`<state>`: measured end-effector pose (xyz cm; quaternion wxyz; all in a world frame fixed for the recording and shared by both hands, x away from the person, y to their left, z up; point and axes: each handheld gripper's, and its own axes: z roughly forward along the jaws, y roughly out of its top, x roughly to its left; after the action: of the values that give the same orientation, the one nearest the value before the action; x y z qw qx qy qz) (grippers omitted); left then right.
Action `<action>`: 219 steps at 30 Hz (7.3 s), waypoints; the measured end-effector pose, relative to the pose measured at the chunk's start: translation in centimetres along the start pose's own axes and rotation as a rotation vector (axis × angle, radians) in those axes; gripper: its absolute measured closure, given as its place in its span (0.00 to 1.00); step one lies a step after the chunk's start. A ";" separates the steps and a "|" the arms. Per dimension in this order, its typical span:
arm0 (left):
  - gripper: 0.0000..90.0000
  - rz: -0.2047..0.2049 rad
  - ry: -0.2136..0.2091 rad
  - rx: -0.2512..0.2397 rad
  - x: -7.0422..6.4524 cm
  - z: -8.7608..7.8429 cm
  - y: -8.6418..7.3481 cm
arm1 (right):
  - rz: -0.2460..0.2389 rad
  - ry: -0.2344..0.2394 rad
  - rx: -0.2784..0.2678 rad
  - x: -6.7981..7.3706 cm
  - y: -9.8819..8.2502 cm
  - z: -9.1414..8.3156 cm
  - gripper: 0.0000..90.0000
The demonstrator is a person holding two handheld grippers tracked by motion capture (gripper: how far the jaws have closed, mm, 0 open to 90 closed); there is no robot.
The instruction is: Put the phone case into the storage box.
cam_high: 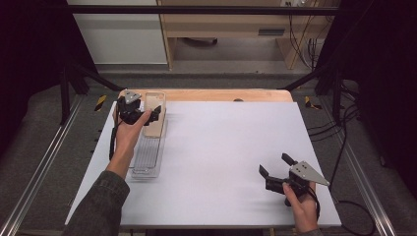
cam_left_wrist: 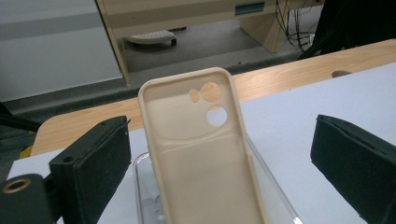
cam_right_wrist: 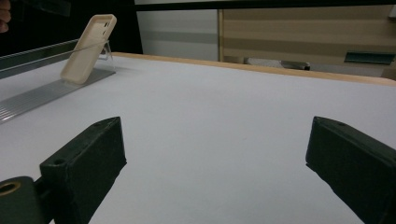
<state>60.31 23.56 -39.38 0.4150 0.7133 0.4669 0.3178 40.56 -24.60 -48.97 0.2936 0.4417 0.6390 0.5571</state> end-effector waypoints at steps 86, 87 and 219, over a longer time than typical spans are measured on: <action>0.04 0.361 -0.306 -0.157 -12.9 -5.9 0.8 | -0.005 0.021 0.010 0.5 -0.1 0.3 0.05; 0.04 0.364 -0.310 -0.157 -13.1 -5.9 0.7 | -0.006 0.021 0.010 0.5 -0.1 0.3 0.05; 0.03 -0.029 -0.048 -0.368 5.7 -18.5 -11.9 | -0.040 0.024 0.030 1.0 -0.2 0.5 0.03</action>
<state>42.02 36.92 -41.23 0.5541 0.6261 0.4009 0.3747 40.50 -23.44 -49.17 0.2903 0.4267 0.6593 0.5468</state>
